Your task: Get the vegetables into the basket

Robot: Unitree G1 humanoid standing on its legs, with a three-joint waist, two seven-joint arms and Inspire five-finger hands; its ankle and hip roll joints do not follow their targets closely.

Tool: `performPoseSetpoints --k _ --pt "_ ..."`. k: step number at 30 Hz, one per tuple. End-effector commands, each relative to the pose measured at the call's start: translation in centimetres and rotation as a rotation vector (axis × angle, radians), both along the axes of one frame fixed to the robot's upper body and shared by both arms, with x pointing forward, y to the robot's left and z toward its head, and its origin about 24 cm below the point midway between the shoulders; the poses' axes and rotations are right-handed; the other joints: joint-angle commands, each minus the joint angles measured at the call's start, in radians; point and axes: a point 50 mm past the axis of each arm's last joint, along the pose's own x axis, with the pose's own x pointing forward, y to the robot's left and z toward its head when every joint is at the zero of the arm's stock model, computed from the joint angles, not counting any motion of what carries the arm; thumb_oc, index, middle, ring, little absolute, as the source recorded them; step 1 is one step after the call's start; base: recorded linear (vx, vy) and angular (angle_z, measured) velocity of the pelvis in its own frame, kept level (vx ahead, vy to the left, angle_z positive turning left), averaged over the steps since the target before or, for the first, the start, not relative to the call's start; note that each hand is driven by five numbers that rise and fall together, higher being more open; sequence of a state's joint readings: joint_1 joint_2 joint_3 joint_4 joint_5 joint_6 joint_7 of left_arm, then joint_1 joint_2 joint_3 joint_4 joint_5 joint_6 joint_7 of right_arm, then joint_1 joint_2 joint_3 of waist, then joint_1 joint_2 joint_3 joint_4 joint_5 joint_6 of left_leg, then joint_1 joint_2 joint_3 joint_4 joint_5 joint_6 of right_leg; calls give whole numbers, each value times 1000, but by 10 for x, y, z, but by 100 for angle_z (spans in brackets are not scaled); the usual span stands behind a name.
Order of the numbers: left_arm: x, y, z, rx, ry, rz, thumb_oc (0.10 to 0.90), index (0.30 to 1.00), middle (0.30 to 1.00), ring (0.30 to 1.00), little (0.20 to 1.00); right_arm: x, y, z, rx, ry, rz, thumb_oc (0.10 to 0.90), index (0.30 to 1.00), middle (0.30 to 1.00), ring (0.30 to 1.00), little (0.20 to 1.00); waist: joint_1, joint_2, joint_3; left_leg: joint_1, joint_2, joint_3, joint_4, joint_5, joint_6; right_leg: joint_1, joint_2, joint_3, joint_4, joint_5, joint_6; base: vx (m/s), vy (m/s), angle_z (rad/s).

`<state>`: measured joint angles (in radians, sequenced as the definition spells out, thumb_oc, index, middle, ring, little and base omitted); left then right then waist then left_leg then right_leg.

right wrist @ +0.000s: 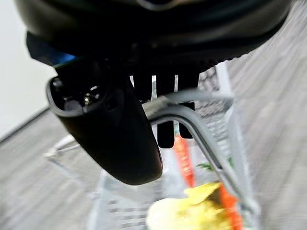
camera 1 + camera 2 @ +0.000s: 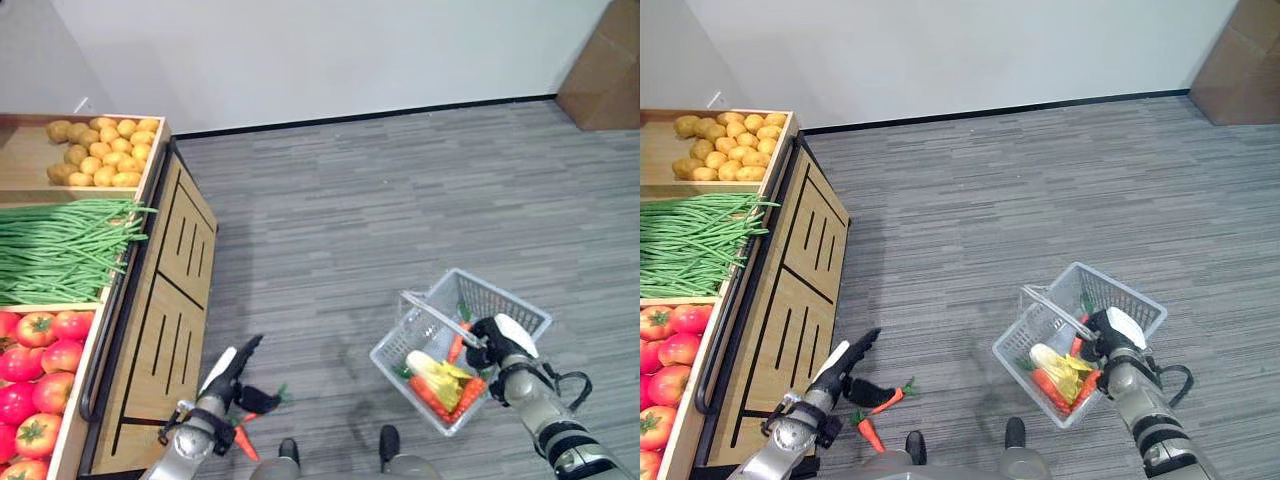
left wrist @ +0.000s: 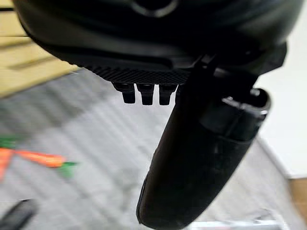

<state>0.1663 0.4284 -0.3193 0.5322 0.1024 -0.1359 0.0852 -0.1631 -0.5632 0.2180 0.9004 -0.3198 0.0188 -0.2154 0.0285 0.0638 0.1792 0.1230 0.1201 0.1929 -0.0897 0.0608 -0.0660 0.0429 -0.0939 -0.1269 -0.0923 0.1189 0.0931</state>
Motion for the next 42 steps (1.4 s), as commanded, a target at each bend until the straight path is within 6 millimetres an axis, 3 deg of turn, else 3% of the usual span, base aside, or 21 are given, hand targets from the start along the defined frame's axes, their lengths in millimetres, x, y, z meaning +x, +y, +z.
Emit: performPoseSetpoints --k 1,5,11,17,20,21,22,23,24,28,34,42 --pt "18 8 4 102 -52 -47 900 1000 1000 1000 1000 32 -15 37 -55 -219 -57 400 300 300 300 300 10 -76 -55 -59 11 -17 2 6 -41 35 -76 -75 5 -47 76 -23 -27 5" --pt "8 15 -11 221 22 -69 900 1000 1000 1000 1000 25 -31 32 -39 -207 -190 400 300 300 300 300 9 -67 -44 -70 15 -15 2 11 -45 21 -72 -72 5 -47 74 -14 -24 0" --pt "-24 19 -42 293 224 -45 900 1000 1000 1000 1000 20 -48 37 -30 -225 -307 400 300 300 300 300 8 -53 -34 -83 19 -7 2 17 -49 -3 -66 -61 5 -44 71 -4 -9 -4" --pt "-44 19 -55 286 331 26 900 1000 1000 1000 1000 18 -47 33 23 -231 -347 400 300 300 300 300 7 -48 -27 -91 21 -3 2 19 -50 -14 -63 -56 5 -44 69 -2 -8 -3" --pt "-63 18 -64 193 416 208 900 1000 1000 1000 1000 8 -42 19 59 -180 -364 400 300 300 300 300 9 -47 -24 -94 24 -3 2 22 -50 -18 -59 -57 5 -44 65 0 0 0" --pt "-66 18 -65 173 431 237 900 1000 1000 1000 1000 8 -41 18 63 -174 -362 451 371 371 371 371 10 -47 -23 -95 25 -4 2 23 -51 -18 -60 -58 5 -44 64 0 0 0" --pt "-67 17 -66 163 431 255 900 1000 1000 1000 1000 7 -40 16 67 -166 -361 451 371 371 371 371 11 -47 -22 -96 26 -4 2 24 -51 -19 -58 -58 5 -44 64 0 0 0" --pt "-69 17 -66 153 436 279 900 1000 1000 1000 1000 6 -39 15 69 -159 -363 620 607 607 607 607 11 -47 -21 -97 26 -5 2 24 -51 -20 -58 -58 5 -44 63 0 0 0" --pt "-70 16 -67 144 441 298 900 1000 1000 1000 1000 4 -39 14 67 -148 -364 900 1000 1000 1000 1000 12 -46 -19 -98 26 -5 2 24 -51 -21 -58 -59 5 -45 63 0 0 0" --pt "-77 15 -71 99 479 392 900 1000 1000 1000 1000 1 -38 9 72 -111 -368 900 1000 1000 1000 1000 12 -47 -15 -100 26 -6 2 25 -52 -23 -57 -60 5 -44 62 0 0 0" --pt "-83 12 -74 87 520 403 900 1000 1000 1000 1000 -13 -39 -2 49 -23 -353 900 1000 1000 1000 1000 9 -51 -17 -89 27 -2 2 19 -51 -16 -55 -57 5 -47 61 11 -2 0" --pt "-86 8 -75 52 527 437 900 1000 1000 1000 1000 -49 -31 -28 65 111 -334 900 1000 1000 1000 1000 3 -62 -27 -66 25 1 2 7 -48 5 -54 -60 5 -54 61 9 1 0"
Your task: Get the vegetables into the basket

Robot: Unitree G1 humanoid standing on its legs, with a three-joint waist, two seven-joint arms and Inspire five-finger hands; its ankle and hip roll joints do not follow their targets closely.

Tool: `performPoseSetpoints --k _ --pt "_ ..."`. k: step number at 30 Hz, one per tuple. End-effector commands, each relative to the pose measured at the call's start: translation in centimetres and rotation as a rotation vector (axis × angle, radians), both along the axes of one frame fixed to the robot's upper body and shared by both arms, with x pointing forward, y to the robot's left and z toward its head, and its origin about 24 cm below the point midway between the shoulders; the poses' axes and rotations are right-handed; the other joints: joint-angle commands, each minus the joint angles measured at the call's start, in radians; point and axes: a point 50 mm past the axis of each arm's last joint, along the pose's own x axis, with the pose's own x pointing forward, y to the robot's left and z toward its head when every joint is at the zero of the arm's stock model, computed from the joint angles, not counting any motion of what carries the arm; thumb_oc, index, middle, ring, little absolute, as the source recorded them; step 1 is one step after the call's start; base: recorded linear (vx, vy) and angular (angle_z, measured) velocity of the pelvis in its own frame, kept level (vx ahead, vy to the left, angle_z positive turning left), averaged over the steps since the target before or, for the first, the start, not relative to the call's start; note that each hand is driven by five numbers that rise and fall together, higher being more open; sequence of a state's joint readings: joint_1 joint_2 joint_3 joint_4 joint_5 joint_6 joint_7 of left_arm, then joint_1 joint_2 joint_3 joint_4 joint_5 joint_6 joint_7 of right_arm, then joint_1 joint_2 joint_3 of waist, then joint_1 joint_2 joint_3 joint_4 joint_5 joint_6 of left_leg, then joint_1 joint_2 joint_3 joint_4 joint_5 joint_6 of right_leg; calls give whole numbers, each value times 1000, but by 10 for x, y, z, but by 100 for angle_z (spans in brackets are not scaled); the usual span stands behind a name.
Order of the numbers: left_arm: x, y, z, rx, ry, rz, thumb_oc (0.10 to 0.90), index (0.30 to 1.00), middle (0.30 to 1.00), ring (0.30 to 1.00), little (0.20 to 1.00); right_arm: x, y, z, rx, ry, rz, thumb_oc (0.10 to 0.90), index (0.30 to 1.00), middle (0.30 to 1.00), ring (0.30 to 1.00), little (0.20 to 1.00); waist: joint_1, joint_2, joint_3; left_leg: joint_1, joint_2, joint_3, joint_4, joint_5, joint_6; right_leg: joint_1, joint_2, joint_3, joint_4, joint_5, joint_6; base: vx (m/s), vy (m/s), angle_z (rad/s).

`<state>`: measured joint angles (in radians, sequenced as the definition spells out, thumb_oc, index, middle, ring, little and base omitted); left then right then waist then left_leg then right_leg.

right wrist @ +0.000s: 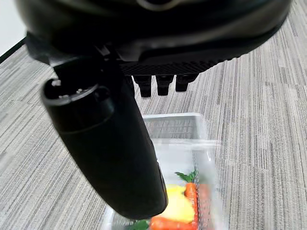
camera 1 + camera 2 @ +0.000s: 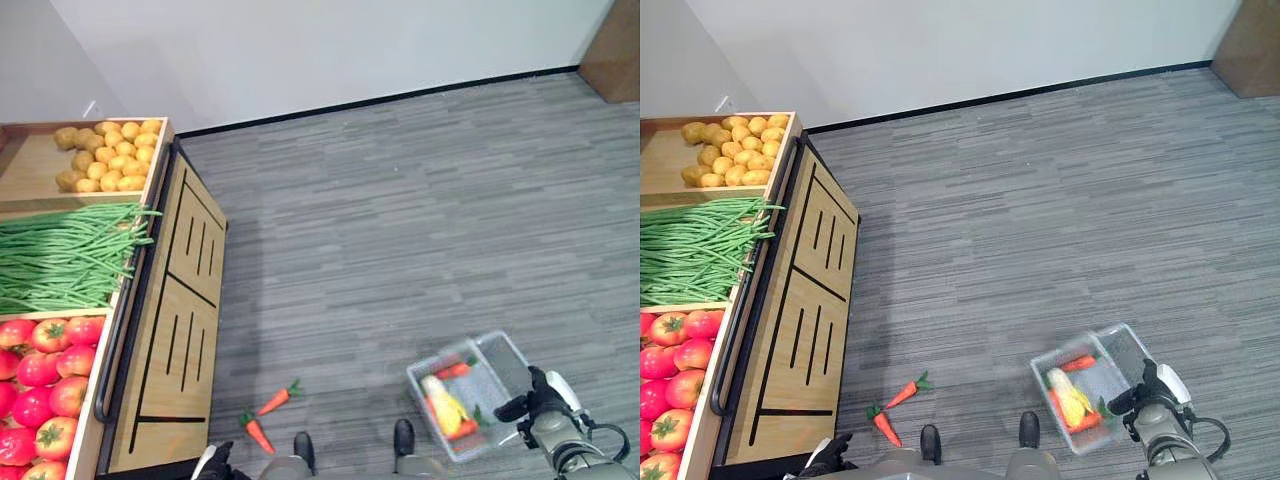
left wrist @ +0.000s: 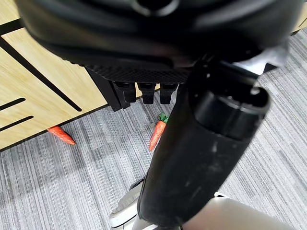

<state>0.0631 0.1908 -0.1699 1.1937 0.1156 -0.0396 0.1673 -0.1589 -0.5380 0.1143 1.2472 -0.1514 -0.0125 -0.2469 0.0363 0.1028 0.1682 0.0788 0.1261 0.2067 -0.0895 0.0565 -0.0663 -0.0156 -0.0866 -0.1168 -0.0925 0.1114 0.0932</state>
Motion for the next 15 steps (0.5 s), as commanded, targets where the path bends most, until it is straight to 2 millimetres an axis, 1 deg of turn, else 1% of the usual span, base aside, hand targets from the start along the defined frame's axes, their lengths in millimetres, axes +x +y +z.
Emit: performPoseSetpoints --k 1,3,4,5,7,8,9,10,11,15 --pt "-6 11 0 6 19 83 900 1000 1000 1000 1000 1 10 -6 3 33 67 900 1000 1000 1000 1000 -7 -105 -18 -18 18 -15 2 8 -47 68 -61 -72 5 -48 61 0 0 0" --pt "-10 11 -1 1 30 110 900 1000 1000 1000 1000 -14 21 -19 47 82 73 900 1000 1000 1000 1000 -10 -109 -21 -14 17 -15 2 5 -46 73 -61 -74 5 -49 61 0 0 0" --pt "-10 11 -1 1 30 110 900 1000 1000 1000 1000 -14 21 -19 47 83 73 900 1000 1000 1000 1000 -10 -109 -21 -13 16 -15 2 5 -46 73 -62 -74 5 -49 61 0 0 0" --pt "-12 11 -2 -10 35 140 900 1000 1000 1000 1000 -30 35 -32 96 141 88 900 1000 1000 1000 1000 -12 -113 -25 -9 16 -14 2 2 -45 77 -61 -75 5 -50 60 0 0 0" --pt "-15 11 -2 -22 41 164 900 1000 1000 1000 1000 -49 54 -46 145 226 150 900 1000 1000 1000 1000 -14 -119 -31 -3 14 -16 2 -1 -44 82 -63 -76 5 -50 61 0 0 0" --pt "-16 11 -3 -24 43 167 900 1000 1000 1000 1000 -53 58 -49 158 241 160 900 1000 1000 1000 1000 -15 -121 -32 -2 13 -16 2 -2 -43 83 -63 -75 5 -51 61 0 0 0" --pt "-16 11 -3 -24 43 167 900 1000 1000 1000 1000 -53 58 -49 158 241 160 900 1000 1000 1000 1000 -15 -121 -32 -2 13 -16 2 -2 -43 83 -63 -75 5 -51 61 0 0 0" --pt "-16 10 -3 -30 39 178 900 1000 1000 1000 1000 -64 72 -57 212 270 161 900 1000 1000 1000 1000 -17 -125 -35 2 12 -15 2 -5 -42 86 -65 -75 5 -51 61 0 0 0" --pt "-16 9 -3 -34 40 176 900 1000 1000 1000 1000 -72 78 -61 254 276 127 900 1000 1000 1000 1000 -20 -126 -37 4 10 -15 2 -7 -41 88 -66 -74 5 -50 61 0 0 0" --pt "-18 8 -4 -42 45 184 900 1000 1000 1000 1000 -89 99 -71 372 276 45 900 1000 1000 1000 1000 -26 -129 -46 14 6 -11 2 -13 -37 92 -69 -70 5 -50 64 -4 15 -4"
